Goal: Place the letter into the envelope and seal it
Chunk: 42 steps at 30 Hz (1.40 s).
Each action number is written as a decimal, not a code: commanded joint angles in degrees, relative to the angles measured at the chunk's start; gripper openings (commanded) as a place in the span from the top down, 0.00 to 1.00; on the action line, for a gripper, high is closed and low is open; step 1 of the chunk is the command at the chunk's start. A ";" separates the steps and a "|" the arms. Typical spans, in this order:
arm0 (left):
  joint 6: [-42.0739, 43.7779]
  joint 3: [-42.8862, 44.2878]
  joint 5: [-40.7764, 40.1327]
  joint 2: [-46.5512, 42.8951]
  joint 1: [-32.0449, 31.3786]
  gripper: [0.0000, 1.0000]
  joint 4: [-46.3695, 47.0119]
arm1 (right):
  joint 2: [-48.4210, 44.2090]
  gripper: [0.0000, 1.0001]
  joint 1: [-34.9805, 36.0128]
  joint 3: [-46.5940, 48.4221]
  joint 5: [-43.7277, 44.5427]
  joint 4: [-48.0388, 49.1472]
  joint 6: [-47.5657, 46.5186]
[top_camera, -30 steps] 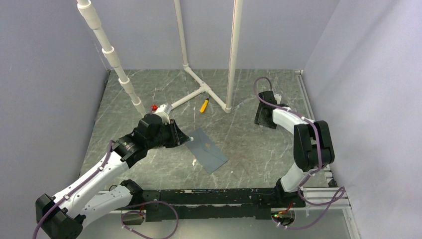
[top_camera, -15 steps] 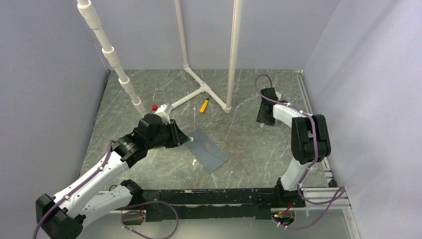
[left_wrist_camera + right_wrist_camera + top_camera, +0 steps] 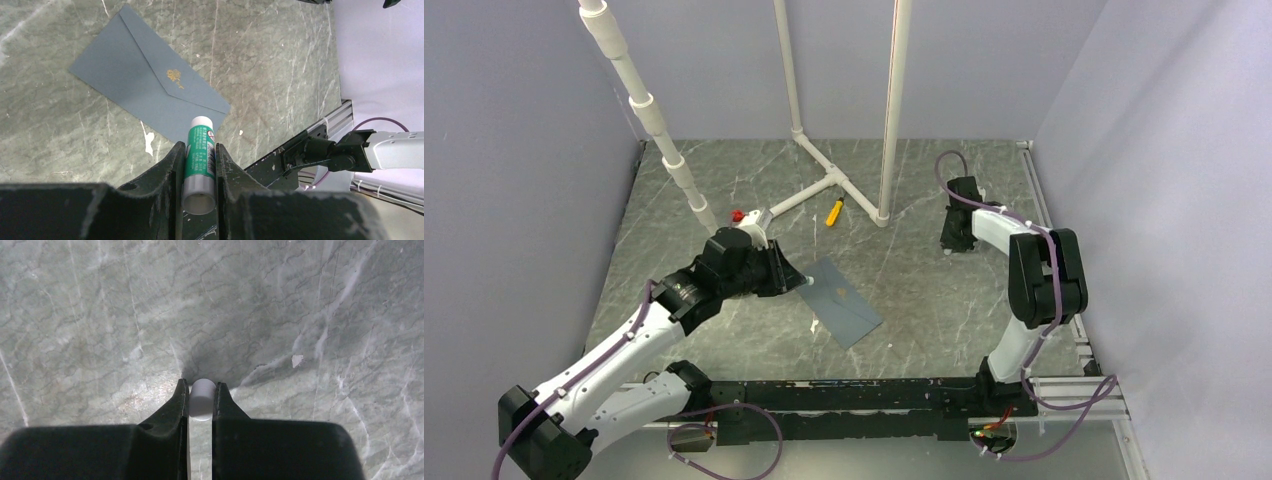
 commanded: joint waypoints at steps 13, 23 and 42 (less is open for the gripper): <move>-7.17 2.37 19.60 8.58 1.39 0.97 23.41 | -38.93 1.00 2.71 -16.62 -44.91 14.62 12.75; -15.20 2.81 31.39 12.95 1.51 0.98 36.71 | -54.84 1.00 21.10 -21.29 -39.04 27.79 24.36; -14.29 3.67 33.96 13.03 1.51 0.98 38.11 | -50.82 1.00 27.68 -12.12 -32.19 13.01 18.13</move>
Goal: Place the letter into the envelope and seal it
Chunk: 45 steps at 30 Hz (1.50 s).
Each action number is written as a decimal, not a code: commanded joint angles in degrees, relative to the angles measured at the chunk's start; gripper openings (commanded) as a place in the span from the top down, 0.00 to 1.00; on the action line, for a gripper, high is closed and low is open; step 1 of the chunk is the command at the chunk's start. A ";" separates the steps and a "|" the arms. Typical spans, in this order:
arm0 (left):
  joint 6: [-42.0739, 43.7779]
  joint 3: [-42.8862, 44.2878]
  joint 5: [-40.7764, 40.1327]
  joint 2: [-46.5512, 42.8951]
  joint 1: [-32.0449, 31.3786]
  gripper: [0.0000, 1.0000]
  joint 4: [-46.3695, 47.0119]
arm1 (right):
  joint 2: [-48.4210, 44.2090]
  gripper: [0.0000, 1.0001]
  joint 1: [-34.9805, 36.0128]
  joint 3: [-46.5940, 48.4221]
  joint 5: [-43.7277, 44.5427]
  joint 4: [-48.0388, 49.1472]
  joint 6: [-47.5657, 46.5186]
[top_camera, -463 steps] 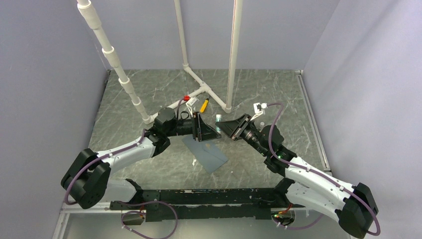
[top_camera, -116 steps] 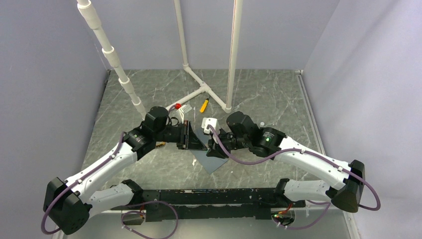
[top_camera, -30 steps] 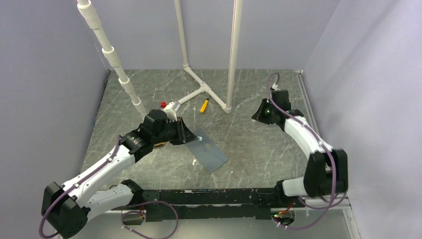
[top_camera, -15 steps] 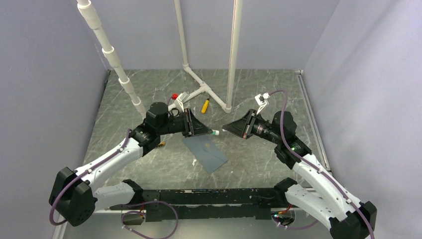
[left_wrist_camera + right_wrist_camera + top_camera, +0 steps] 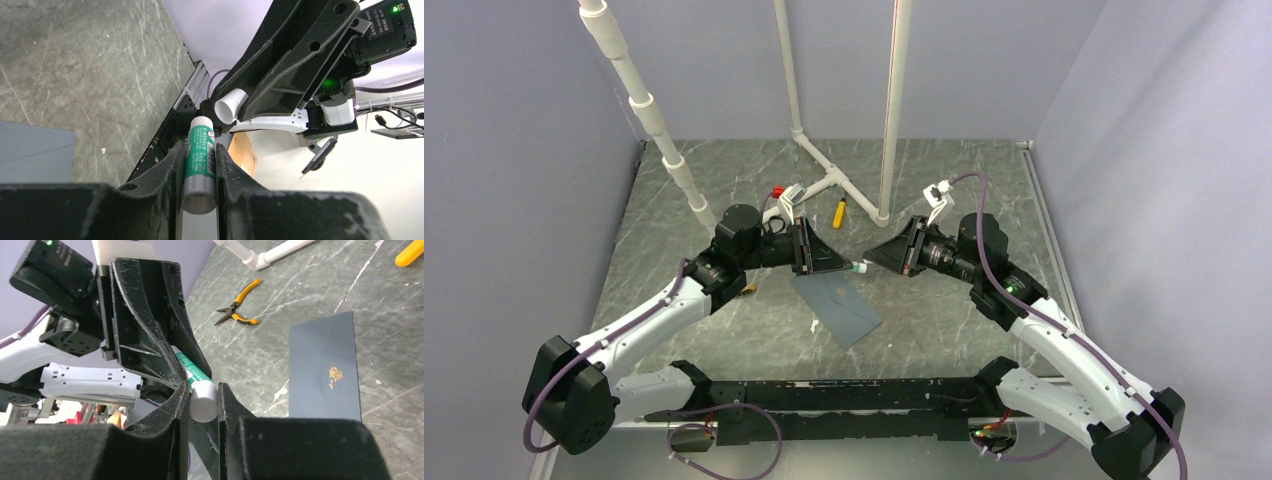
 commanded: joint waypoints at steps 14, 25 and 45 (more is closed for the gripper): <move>-1.72 2.79 2.77 -2.34 0.18 0.97 5.49 | -1.49 1.00 1.72 1.36 -0.81 0.26 0.80; -8.19 2.48 6.19 -4.45 0.18 0.98 13.17 | -0.77 1.00 2.28 0.85 -1.67 -4.31 2.65; -7.00 0.43 5.13 -8.73 0.18 0.97 15.73 | -0.61 1.00 2.37 -0.20 -10.31 1.83 7.42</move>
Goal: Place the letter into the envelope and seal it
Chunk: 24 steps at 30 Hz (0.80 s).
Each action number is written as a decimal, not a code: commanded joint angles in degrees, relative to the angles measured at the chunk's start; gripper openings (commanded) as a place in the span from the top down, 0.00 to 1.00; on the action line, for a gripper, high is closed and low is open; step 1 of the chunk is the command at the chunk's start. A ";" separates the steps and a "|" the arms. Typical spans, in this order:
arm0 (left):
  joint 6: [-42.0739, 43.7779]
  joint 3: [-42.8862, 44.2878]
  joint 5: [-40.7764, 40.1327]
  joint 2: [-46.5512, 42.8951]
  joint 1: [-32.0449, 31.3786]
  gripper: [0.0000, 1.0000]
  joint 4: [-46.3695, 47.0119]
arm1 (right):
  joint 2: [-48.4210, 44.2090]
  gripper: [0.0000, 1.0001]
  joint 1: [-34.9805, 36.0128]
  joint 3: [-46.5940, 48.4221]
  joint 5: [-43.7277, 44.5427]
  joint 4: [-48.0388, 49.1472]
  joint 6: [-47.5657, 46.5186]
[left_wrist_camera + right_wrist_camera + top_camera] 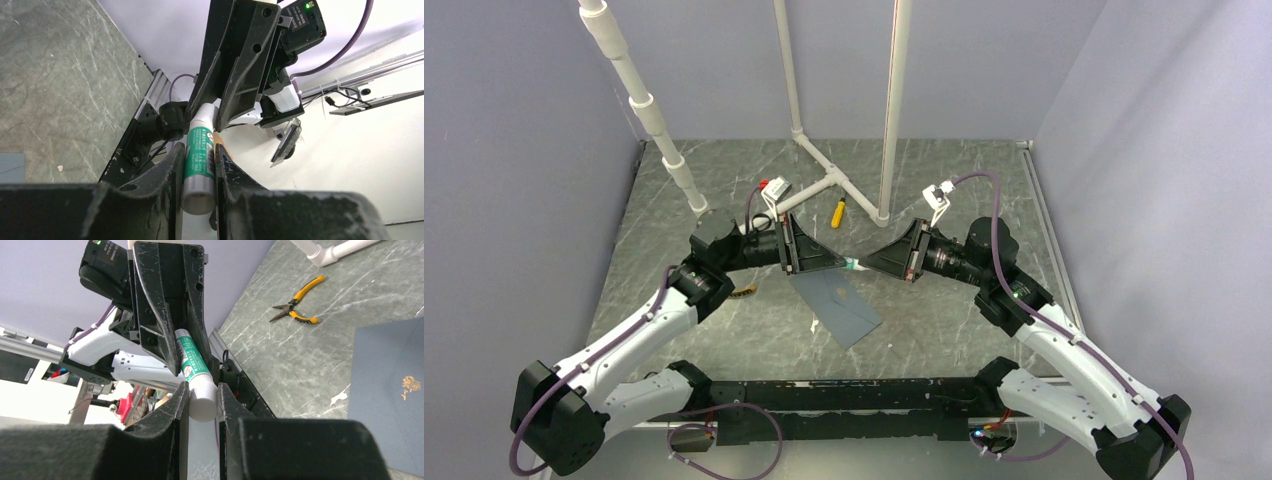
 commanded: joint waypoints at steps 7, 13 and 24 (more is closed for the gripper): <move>2.28 0.63 0.49 -2.47 -0.61 0.97 10.31 | 2.06 1.00 0.64 -1.02 -6.24 -2.06 -0.14; -0.75 -1.25 0.32 -1.03 -0.61 0.98 16.22 | 1.85 1.00 0.64 -3.56 -7.83 7.35 4.94; 3.61 -2.25 -2.85 -2.02 -0.61 0.97 16.56 | 3.06 1.00 0.77 -1.58 -8.58 4.55 2.70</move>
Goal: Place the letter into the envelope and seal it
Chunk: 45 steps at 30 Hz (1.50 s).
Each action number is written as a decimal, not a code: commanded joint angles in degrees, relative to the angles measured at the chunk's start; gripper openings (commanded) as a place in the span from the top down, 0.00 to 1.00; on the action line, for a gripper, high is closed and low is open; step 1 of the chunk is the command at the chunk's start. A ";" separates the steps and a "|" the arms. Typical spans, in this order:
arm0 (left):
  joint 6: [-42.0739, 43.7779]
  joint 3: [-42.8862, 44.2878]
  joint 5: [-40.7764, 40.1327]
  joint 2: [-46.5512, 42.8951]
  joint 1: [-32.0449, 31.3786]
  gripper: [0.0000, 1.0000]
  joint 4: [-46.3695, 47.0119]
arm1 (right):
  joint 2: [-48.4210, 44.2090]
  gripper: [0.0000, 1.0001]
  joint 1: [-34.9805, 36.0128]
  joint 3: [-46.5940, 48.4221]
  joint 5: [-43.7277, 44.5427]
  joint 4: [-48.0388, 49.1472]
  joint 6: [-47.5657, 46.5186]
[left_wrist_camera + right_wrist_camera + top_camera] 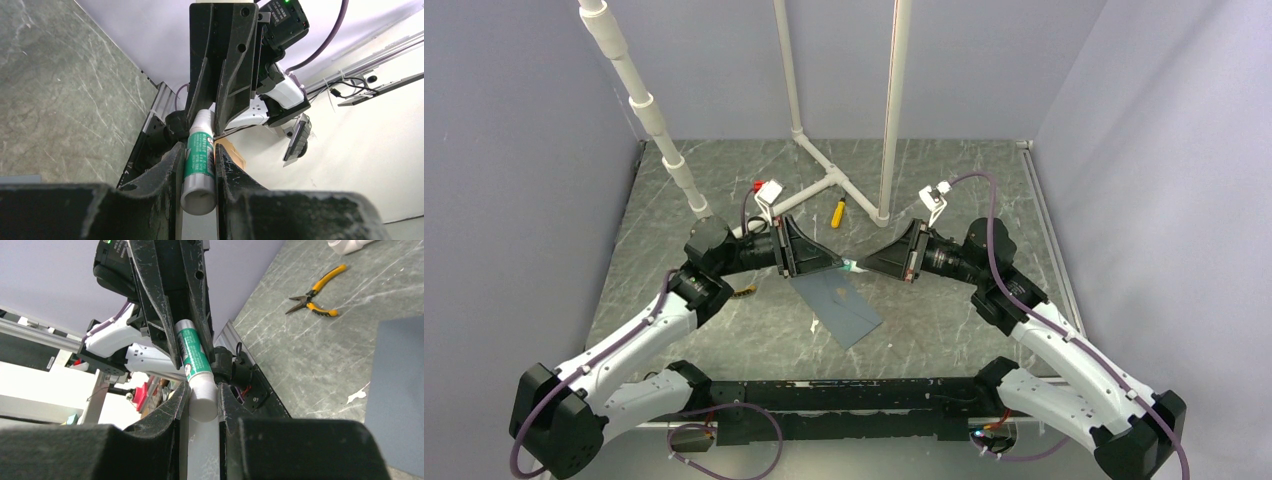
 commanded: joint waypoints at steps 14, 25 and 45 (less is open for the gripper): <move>0.15 -1.68 -5.65 0.16 -1.08 0.97 11.79 | -3.48 1.00 1.82 -1.92 5.08 4.35 2.27; -5.99 -2.33 -15.27 -3.63 -1.18 0.98 6.15 | -8.65 1.00 3.14 -9.12 19.84 13.38 -0.70; -7.40 -0.24 -17.23 -1.58 -1.20 0.97 4.98 | -3.88 1.00 6.21 -8.85 18.27 23.32 2.65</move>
